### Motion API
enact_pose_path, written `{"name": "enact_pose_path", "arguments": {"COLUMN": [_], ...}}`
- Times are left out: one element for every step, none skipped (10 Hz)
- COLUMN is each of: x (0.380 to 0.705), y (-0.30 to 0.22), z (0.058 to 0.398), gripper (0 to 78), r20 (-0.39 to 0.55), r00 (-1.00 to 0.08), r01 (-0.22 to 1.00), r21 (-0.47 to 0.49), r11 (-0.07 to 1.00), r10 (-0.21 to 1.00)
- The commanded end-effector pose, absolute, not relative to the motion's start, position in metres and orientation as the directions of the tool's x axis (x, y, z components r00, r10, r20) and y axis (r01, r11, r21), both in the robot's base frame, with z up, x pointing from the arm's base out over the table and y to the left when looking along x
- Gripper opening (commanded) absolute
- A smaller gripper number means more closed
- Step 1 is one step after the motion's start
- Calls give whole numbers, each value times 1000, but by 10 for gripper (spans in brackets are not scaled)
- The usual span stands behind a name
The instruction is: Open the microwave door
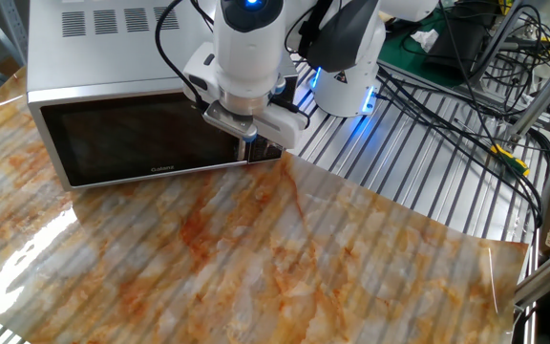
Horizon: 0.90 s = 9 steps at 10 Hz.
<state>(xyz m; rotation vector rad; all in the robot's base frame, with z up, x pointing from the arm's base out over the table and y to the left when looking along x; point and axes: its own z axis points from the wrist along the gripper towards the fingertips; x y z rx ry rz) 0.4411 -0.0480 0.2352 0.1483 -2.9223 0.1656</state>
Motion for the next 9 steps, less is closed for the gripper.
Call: {"name": "enact_pose_path", "arguments": {"x": [406, 405, 404, 404, 403, 402, 402, 401, 401], "y": [-66, -67, -67, -67, -67, -66, -66, -65, -64], "z": [229, 229, 229, 228, 228, 228, 227, 226, 224], "gripper": [771, 771, 771, 771, 771, 771, 771, 771, 771], "r20": [236, 241, 245, 247, 259, 264, 268, 271, 271], "r00": [-960, -958, -957, -957, -955, -954, -953, -952, -952], "r01": [-178, -179, -177, -176, -170, -164, -164, -162, -161], "r21": [-89, -87, -83, -82, -65, -57, -57, -53, -51], "r11": [980, 980, 981, 981, 983, 985, 985, 985, 986], "r10": [-153, -153, -152, -151, -148, -144, -143, -142, -142]}}
